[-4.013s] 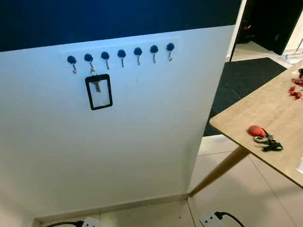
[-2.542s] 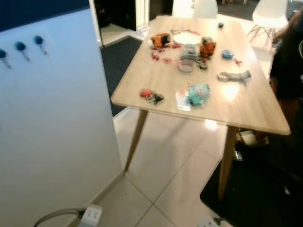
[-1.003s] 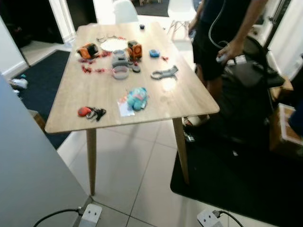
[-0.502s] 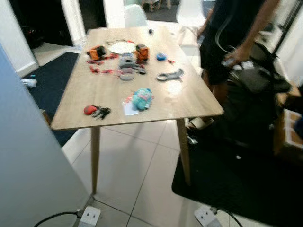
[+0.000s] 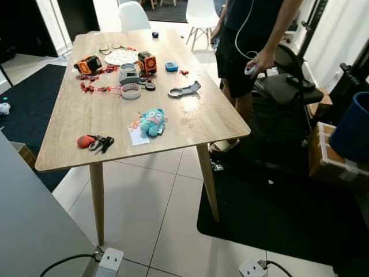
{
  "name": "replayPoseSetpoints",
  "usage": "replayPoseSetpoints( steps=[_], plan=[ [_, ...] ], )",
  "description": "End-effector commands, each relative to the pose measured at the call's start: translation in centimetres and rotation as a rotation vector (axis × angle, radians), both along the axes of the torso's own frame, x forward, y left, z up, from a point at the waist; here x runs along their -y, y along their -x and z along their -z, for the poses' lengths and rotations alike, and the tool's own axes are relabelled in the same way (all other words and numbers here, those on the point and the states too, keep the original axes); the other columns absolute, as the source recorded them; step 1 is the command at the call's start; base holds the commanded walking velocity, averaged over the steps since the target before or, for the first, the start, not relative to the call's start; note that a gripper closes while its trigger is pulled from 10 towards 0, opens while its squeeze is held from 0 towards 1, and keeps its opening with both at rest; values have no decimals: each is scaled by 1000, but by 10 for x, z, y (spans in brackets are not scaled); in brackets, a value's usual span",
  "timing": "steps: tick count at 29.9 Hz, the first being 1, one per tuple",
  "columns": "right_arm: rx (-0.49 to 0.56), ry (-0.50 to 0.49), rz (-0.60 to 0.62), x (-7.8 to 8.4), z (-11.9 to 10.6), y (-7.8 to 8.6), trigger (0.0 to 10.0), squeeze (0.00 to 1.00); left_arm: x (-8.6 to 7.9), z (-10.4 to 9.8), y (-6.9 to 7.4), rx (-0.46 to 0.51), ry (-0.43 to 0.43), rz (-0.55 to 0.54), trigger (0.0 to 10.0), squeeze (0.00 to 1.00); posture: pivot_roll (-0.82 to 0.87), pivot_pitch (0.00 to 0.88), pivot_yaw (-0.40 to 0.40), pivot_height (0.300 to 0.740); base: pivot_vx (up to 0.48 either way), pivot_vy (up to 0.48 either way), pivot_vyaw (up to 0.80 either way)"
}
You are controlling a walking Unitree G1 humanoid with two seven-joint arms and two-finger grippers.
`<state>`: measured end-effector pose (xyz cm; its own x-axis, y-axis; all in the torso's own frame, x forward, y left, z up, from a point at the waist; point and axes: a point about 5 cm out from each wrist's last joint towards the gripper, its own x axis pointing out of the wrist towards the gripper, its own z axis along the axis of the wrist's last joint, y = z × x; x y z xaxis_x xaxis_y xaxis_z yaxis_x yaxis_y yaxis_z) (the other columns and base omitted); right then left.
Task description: Hang keys on a hook
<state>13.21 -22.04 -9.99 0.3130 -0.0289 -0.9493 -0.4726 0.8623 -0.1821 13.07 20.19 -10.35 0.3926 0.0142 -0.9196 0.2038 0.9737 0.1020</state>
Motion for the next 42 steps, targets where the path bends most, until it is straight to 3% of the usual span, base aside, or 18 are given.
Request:
replayPoseSetpoints(
  steps=[1,14,22,35,42],
  plan=[
    [-2,-14,4,-2,1,2,10000,0,-3,0,0,6,-18,0,10000,0,-22,0,28,740,0,0,0],
    [-3,-34,-4,-18,4,3,10000,0,-4,-1,0,5,-18,27,10000,0,-12,0,32,740,0,0,0],
    [-6,-33,-10,-17,4,4,10000,0,-4,-1,-2,9,-20,17,10000,0,-2,0,27,740,0,-464,0],
    [4,-29,-13,-15,2,-1,10000,0,1,-5,-15,61,1,2,10000,0,-5,0,24,740,0,0,0],
    [3,-33,-14,-16,2,-2,10000,0,1,-5,-14,55,11,-7,10000,0,-8,0,26,740,0,0,0]
  ],
)
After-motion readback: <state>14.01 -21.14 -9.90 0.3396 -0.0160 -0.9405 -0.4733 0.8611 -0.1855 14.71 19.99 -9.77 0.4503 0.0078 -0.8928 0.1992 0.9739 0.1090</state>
